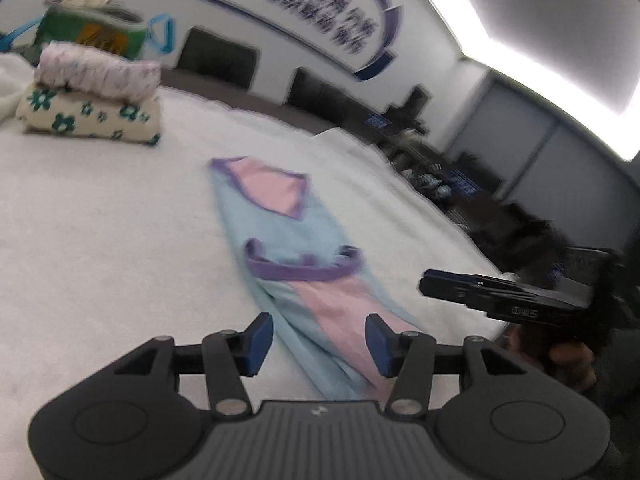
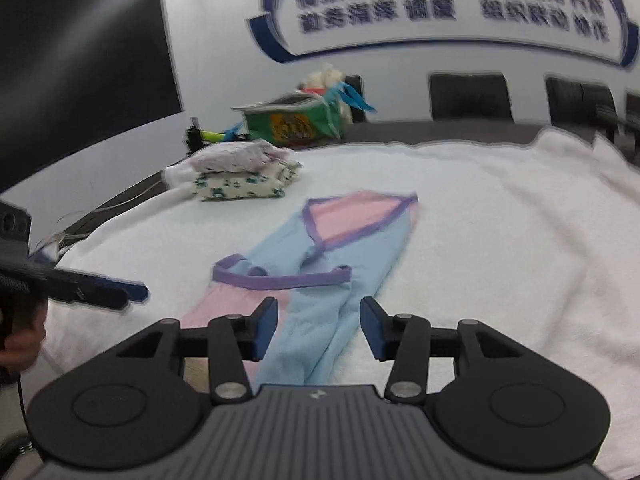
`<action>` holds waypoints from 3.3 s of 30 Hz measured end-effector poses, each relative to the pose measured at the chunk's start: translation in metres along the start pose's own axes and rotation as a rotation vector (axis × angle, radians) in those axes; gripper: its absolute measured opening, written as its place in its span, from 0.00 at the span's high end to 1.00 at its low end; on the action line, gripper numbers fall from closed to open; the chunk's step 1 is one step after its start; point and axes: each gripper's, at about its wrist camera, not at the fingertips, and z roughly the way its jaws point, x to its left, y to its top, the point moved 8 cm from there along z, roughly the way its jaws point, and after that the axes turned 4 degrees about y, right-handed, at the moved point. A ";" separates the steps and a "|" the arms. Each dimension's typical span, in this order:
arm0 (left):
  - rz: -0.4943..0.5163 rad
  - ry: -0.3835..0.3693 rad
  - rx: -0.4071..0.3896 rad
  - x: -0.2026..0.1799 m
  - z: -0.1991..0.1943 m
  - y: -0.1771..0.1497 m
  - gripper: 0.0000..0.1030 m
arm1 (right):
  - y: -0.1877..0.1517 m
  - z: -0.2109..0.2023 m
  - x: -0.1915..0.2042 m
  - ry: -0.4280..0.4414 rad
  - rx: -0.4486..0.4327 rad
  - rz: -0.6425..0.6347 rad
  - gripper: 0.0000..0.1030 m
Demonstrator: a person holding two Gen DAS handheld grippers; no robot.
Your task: Fold clothes
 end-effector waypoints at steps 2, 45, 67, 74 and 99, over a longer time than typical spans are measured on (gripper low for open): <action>-0.009 0.025 0.000 0.006 0.015 0.008 0.55 | 0.005 0.014 -0.001 0.027 -0.004 0.010 0.55; 0.523 -0.135 0.139 -0.060 -0.030 -0.059 0.99 | -0.076 -0.030 0.051 0.224 0.061 -0.568 0.97; 0.047 0.075 0.130 0.028 0.062 0.068 0.74 | 0.029 0.095 -0.028 -0.030 0.161 -0.274 0.85; 0.231 0.028 -0.107 -0.033 0.024 0.067 0.72 | 0.032 0.042 -0.007 0.041 0.020 -0.224 0.76; 0.076 0.264 0.129 0.049 0.124 0.140 0.55 | 0.090 0.125 -0.070 -0.087 0.133 -0.128 0.59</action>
